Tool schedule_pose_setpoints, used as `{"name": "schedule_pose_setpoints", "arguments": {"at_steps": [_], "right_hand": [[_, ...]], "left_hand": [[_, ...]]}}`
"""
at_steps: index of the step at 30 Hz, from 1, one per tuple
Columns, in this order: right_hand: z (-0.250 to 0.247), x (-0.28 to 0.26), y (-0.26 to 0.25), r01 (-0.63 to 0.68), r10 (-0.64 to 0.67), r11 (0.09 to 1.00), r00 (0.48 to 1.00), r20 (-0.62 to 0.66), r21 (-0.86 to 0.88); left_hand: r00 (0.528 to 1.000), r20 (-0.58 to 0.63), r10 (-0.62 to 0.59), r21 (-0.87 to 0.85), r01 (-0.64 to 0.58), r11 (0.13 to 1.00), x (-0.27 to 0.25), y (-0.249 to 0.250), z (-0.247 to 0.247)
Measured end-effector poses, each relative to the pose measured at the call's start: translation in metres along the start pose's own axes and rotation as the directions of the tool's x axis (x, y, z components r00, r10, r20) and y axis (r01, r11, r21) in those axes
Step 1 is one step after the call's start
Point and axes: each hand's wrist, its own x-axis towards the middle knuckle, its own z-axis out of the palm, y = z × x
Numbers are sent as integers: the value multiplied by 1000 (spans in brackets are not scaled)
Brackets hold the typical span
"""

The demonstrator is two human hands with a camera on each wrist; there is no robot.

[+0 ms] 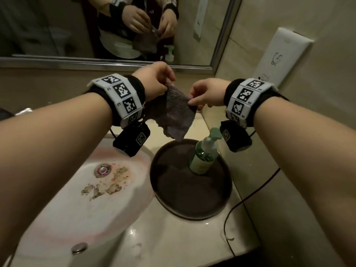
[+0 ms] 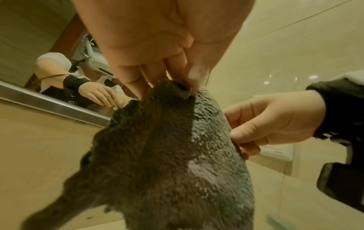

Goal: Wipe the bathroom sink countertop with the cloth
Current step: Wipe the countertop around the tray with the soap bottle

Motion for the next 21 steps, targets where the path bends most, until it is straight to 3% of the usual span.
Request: {"name": "schedule_pose_setpoints", "arguments": {"at_steps": [5,11,18,21], "right_hand": [[-23,18,12,-63,62,998,995,-72,-12],[-33,51,39,-165,163,985,986,-41,-48],[-13,97,82,-284,288,957,952,103,-51],[2,121,97,-327,327,945,945,24,3]], "left_hand": [[998,-59,8,3,-8,1000,36,-12,9],[999,32,13,-41,-12,999,71,-23,33],[980,173,-98,-81,114,990,116,-55,78],[972,151,-181,-40,189,981,132,-72,94]]}}
